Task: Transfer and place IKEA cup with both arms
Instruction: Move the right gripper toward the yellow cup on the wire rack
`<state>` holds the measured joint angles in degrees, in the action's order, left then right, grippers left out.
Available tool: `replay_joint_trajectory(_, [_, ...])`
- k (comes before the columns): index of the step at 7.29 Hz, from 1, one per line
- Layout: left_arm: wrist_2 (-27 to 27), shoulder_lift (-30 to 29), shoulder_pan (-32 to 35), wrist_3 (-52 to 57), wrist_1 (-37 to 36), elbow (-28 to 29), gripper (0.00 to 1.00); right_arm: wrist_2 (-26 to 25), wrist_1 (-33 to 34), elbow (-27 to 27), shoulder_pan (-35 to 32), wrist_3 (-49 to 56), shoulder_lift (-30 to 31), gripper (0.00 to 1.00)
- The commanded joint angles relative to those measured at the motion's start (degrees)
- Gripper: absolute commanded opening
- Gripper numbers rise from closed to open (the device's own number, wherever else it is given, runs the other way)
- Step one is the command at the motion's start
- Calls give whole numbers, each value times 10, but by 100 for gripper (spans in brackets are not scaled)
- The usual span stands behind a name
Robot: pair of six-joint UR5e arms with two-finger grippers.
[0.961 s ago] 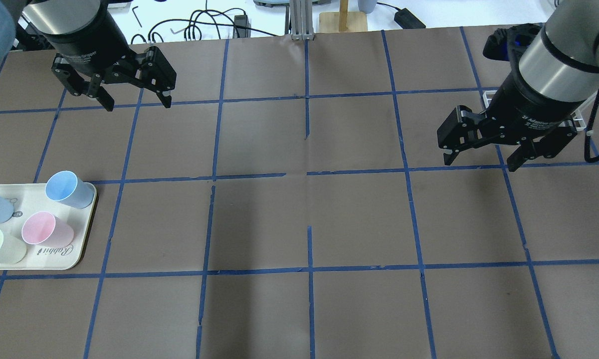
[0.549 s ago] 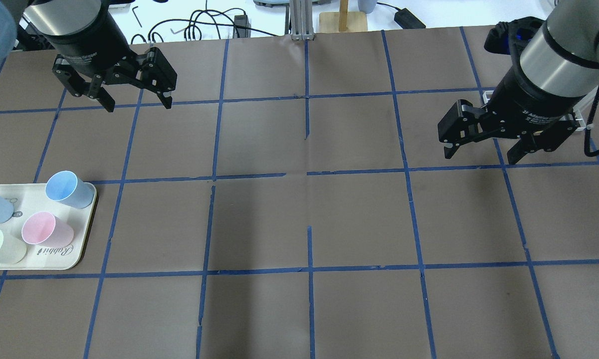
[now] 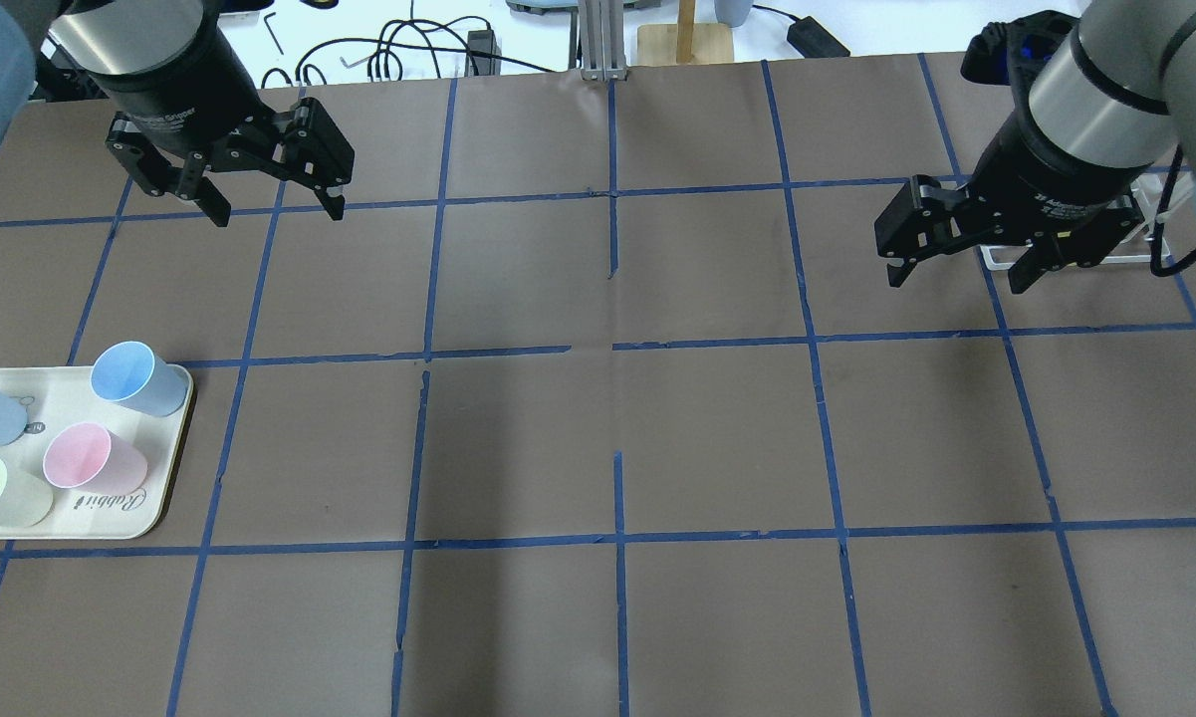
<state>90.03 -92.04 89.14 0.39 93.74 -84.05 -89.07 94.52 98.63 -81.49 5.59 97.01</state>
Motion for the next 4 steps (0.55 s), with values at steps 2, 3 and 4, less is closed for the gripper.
replay_joint_trajectory(2, [-1,-2,1,0,-3,-1,100,-7,57,-4,109,174,-51,100])
replay_joint_trajectory(3, [-1,-2,1,1,-3,-1,100,-6,81,-5,126,207,-75,100])
replay_joint_trajectory(4, [-1,-2,1,1,-4,-1,100,-8,100,-5,140,226,-93,100])
